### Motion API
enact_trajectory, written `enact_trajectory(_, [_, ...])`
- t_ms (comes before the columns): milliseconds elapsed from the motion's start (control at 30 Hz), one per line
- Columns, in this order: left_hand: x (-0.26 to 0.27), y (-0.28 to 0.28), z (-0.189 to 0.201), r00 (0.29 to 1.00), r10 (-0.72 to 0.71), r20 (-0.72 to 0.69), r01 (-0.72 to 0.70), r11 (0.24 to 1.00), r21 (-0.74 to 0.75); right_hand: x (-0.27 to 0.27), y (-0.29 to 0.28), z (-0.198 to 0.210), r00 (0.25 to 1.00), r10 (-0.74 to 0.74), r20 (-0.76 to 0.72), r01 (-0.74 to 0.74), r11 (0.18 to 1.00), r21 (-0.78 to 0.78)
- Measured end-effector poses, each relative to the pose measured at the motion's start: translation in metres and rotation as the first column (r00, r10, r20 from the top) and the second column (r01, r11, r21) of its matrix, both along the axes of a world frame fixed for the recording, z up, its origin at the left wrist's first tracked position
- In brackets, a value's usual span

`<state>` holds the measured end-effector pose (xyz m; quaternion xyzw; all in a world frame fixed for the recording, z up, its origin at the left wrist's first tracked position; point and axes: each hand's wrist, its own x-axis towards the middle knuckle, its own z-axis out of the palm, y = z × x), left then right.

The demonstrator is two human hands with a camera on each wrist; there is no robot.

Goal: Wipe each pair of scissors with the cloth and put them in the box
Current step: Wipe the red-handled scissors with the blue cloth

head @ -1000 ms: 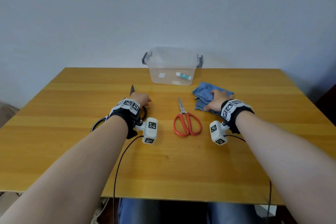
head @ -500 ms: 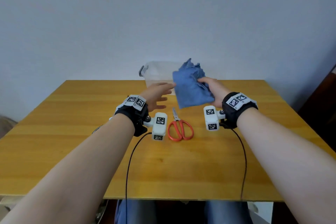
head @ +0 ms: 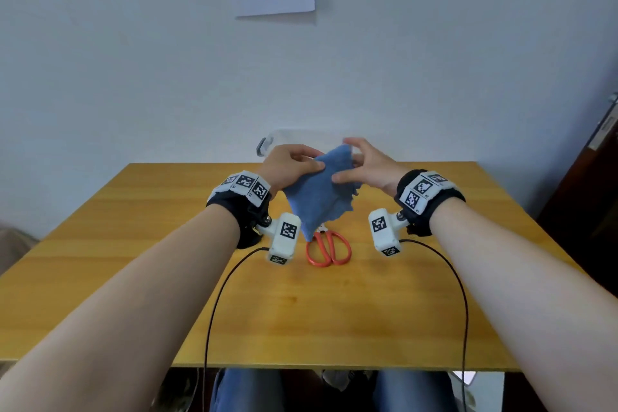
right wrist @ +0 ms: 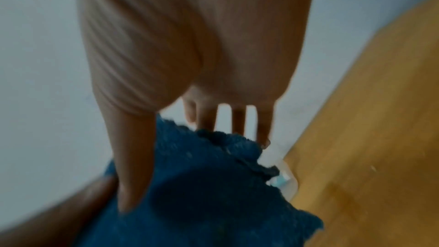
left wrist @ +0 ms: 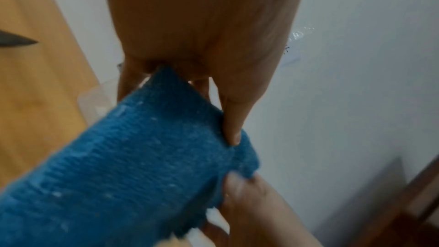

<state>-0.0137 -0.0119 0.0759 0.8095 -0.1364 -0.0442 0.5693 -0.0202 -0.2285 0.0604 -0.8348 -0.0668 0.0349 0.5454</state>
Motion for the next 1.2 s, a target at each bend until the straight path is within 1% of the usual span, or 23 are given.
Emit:
enact_trajectory(67, [0.001,0.004,0.007,0.998,0.012,0.06,-0.014,1.0,0.019,-0.005,0.004,0.002,0.992,0.074,-0.099,-0.09,0.981,-0.173])
enact_trajectory(133, [0.007,0.01,0.011,0.988,0.109,0.108,-0.114,0.992,0.045,-0.009,0.004,0.001,0.99,0.068,-0.121,-0.1,0.954,-0.283])
enact_trajectory(200, [0.01,0.014,0.012,0.953,0.227,0.203,-0.249,0.964,0.093,-0.008,0.003,0.0,0.995,0.037,-0.089,-0.057,0.972,-0.228])
enact_trajectory(233, [0.009,0.016,0.013,0.951,0.22,0.218,-0.246,0.964,0.101,-0.009,0.004,0.001,0.998,0.019,-0.065,-0.03,0.983,-0.18])
enact_trajectory(300, [0.001,0.013,0.014,0.989,0.036,0.142,-0.053,0.992,0.113,-0.01,0.007,0.004,0.999,0.004,-0.036,-0.008,0.993,-0.118])
enact_trajectory(367, [-0.008,0.006,0.012,0.982,-0.178,0.057,0.163,0.964,0.208,-0.013,0.012,0.009,0.999,0.026,-0.044,-0.029,0.998,-0.061])
enact_trajectory(400, [-0.008,0.003,0.008,0.972,-0.228,0.059,0.204,0.939,0.278,-0.013,0.015,0.011,0.998,0.042,-0.047,-0.045,0.998,-0.05])
enact_trajectory(433, [-0.007,0.0,0.004,0.969,-0.239,0.068,0.202,0.916,0.347,-0.014,0.017,0.014,0.998,0.053,-0.04,-0.056,0.995,-0.087])
enact_trajectory(467, [-0.007,-0.003,0.0,0.97,-0.232,0.072,0.184,0.896,0.405,-0.014,0.019,0.019,0.998,0.066,-0.018,-0.068,0.98,-0.189])
enact_trajectory(533, [-0.005,-0.005,-0.011,0.977,-0.201,0.066,0.148,0.871,0.468,-0.017,0.021,0.028,0.993,0.118,0.002,-0.106,0.899,-0.425])
enact_trajectory(567, [-0.005,-0.006,-0.014,0.981,-0.184,0.056,0.138,0.877,0.461,-0.018,0.021,0.033,0.992,0.129,-0.009,-0.118,0.874,-0.471])
enact_trajectory(600, [-0.006,-0.006,-0.017,0.984,-0.172,0.048,0.135,0.893,0.43,-0.018,0.022,0.037,0.991,0.128,-0.026,-0.125,0.882,-0.454])
enact_trajectory(633, [-0.006,-0.006,-0.017,0.985,-0.165,0.053,0.131,0.91,0.394,-0.02,0.023,0.04,0.992,0.115,-0.05,-0.126,0.918,-0.376])
enact_trajectory(700, [-0.007,-0.004,-0.014,0.988,-0.13,0.079,0.093,0.927,0.363,-0.023,0.025,0.042,0.992,0.065,-0.113,-0.078,0.99,-0.116])
enact_trajectory(767, [-0.009,-0.003,-0.012,0.99,-0.117,0.079,0.084,0.937,0.339,-0.027,0.027,0.044,0.982,0.015,-0.188,0.017,0.986,0.168])
enact_trajectory(833, [-0.014,-0.005,-0.01,0.987,-0.154,0.041,0.137,0.953,0.269,-0.029,0.033,0.048,0.968,0.03,-0.251,0.091,0.885,0.457])
enact_trajectory(900, [-0.016,-0.01,-0.007,0.988,-0.15,0.023,0.143,0.971,0.19,-0.029,0.043,0.049,0.963,0.035,-0.269,0.163,0.718,0.677])
enact_trajectory(967, [-0.016,-0.017,-0.004,0.988,-0.156,0.007,0.153,0.973,0.176,-0.03,0.05,0.046,0.961,0.048,-0.273,0.201,0.559,0.804])
enact_trajectory(1000, [-0.017,-0.019,-0.004,0.984,-0.178,-0.015,0.177,0.963,0.202,-0.03,0.051,0.043,0.957,0.057,-0.284,0.213,0.527,0.823])
enact_trajectory(1033, [-0.017,-0.019,-0.007,0.979,-0.197,-0.059,0.205,0.95,0.237,-0.03,0.05,0.039,0.952,0.056,-0.301,0.227,0.532,0.816])
enact_trajectory(1100, [-0.017,-0.013,-0.016,0.96,-0.173,-0.219,0.235,0.925,0.3,-0.029,0.042,0.03,0.939,-0.047,-0.339,0.28,0.677,0.681])
enact_trajectory(1167, [-0.016,-0.005,-0.03,0.919,-0.102,-0.381,0.242,0.908,0.343,-0.029,0.031,0.019,0.916,-0.223,-0.334,0.353,0.844,0.404])
enact_trajectory(1200, [-0.018,-0.002,-0.036,0.892,-0.079,-0.445,0.255,0.901,0.351,-0.03,0.025,0.011,0.896,-0.284,-0.342,0.38,0.888,0.258])
